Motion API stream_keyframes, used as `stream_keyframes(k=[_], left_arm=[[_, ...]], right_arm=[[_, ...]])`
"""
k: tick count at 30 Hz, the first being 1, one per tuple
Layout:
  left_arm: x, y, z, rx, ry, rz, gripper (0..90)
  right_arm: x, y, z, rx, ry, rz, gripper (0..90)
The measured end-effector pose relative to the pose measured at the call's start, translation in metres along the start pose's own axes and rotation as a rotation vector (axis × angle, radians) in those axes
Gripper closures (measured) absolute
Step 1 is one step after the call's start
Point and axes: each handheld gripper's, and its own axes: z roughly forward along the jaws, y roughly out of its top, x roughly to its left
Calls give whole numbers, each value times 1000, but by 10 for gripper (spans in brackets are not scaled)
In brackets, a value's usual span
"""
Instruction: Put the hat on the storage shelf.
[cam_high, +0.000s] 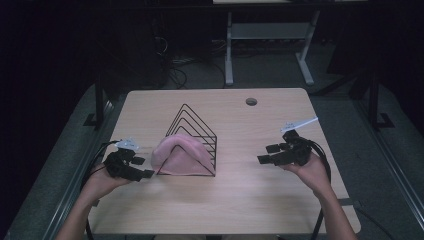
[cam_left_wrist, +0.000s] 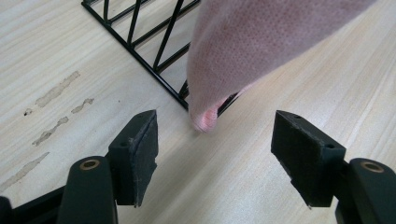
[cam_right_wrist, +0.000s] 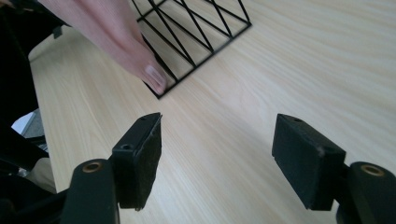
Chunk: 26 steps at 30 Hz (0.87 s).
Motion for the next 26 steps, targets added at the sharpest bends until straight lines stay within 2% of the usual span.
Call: stream_keyframes(k=[1, 3, 7, 9, 11, 14, 15, 16, 20, 21, 25, 26], left_arm=[[0, 0, 0, 0, 0, 0, 319], [-2, -1, -1, -5, 1, 1, 318], [-5, -3, -2, -13, 5, 5, 315], [-5, -4, -3, -9, 10, 24, 314], [-7, -5, -2, -19, 10, 14, 312], [-8, -7, -1, -20, 12, 22, 312], [-9, -9, -1, -24, 12, 14, 312], [-9, -11, -1, -34, 10, 6, 312], [-10, -16, 0, -44, 2, -21, 308], [-12, -19, -1, -65, 3, -35, 304], [-17, -25, 1, -85, 17, -38, 300], [-17, -25, 1, -85, 17, -38, 301]], right_arm=[[0, 0, 0, 0, 0, 0, 324], [-5, -13, -4, -7, -10, 23, 324], [-9, -28, -10, -2, -28, 42, 323], [-10, -35, -12, -5, -33, 48, 323], [-11, -43, -14, -6, -40, 56, 323], [-10, -57, -16, -9, -52, 61, 324], [-10, -57, -16, -9, -52, 61, 324], [-9, -67, -17, -15, -61, 64, 324], [-6, -80, -17, -14, -68, 75, 314], [-3, -90, -16, -21, -73, 75, 302], [8, -109, -18, -65, -86, 75, 288], [8, -109, -18, -65, -86, 75, 288]])
